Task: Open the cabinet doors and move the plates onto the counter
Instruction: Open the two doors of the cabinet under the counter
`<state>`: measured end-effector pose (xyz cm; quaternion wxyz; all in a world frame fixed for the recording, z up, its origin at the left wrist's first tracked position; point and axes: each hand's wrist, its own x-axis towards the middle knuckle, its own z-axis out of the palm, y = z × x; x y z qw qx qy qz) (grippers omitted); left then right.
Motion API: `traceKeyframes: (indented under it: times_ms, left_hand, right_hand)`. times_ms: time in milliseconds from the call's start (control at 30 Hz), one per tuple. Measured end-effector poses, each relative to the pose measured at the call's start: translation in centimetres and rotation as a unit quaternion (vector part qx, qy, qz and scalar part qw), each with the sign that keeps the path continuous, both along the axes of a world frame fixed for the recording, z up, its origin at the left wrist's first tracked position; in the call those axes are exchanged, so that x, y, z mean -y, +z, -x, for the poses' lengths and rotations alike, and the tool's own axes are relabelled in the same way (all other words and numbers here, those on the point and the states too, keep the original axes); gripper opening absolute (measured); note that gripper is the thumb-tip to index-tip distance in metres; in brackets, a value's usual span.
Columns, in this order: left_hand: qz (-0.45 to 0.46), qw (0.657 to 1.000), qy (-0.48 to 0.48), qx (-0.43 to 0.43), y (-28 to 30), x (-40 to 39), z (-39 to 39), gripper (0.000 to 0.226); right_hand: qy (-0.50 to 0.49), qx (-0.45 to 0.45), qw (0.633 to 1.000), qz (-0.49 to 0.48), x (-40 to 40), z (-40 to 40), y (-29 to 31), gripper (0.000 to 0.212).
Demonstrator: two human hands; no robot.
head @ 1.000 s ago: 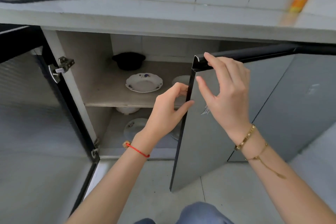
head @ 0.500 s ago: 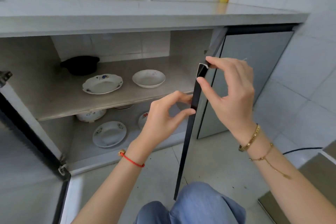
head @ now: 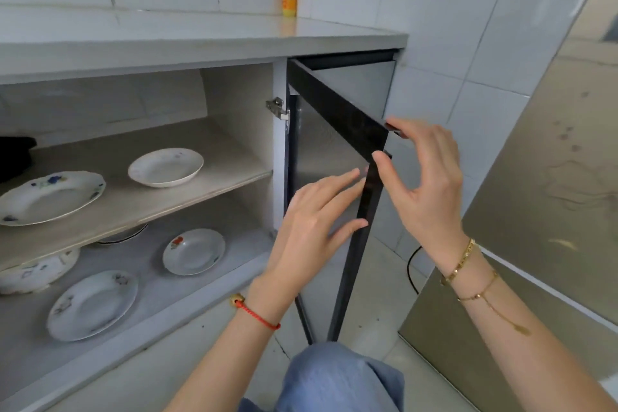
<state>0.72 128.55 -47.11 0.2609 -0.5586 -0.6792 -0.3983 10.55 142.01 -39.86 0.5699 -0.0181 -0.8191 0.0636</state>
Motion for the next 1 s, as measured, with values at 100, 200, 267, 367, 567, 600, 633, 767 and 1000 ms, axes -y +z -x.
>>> traceKeyframes:
  times_ms: [100,200,267,367,567,600,633,767,1000]
  left_hand:
    - [0.019,1.0,-0.005,-0.006,-0.5,-2.7,-0.7,0.059]
    - [0.032,0.999,-0.013,-0.006,-0.9,-5.3,-1.0,0.062]
    - [0.039,0.999,-0.022,-0.002,-1.1,-6.8,-1.1,0.063]
    - [0.058,0.998,-0.032,-0.003,-1.3,-8.9,-1.3,0.067]
    - [0.088,0.995,-0.048,0.016,-0.5,-12.5,-1.6,0.077]
    - [0.089,0.995,-0.05,0.023,-0.3,-13.0,-1.7,0.077]
    - [0.09,0.994,-0.053,0.03,-0.1,-13.4,-1.7,0.077]
    - [0.093,0.993,-0.057,0.039,0.3,-14.5,-1.6,0.075]
    - [0.1,0.993,-0.055,0.03,0.6,-14.3,-1.4,0.076]
  right_hand:
    - [-0.031,0.004,1.0,0.0,-2.1,-1.0,0.0,0.033]
    - [-0.064,0.008,0.998,-0.003,-4.0,-1.7,-0.1,0.034]
    - [-0.086,0.017,0.996,-0.001,-5.3,-2.2,-0.2,0.034]
    - [-0.115,0.038,0.993,-0.002,-7.4,-2.7,0.0,0.035]
    - [-0.162,0.064,0.985,-0.004,-11.1,-2.8,0.6,0.034]
    - [-0.166,0.067,0.984,-0.004,-11.6,-2.8,0.7,0.034]
    - [-0.167,0.07,0.983,-0.004,-12.2,-2.8,0.8,0.034]
    - [-0.168,0.075,0.983,0.001,-13.6,-2.7,1.0,0.033]
    - [-0.159,0.084,0.984,0.019,-13.5,-2.7,1.0,0.035]
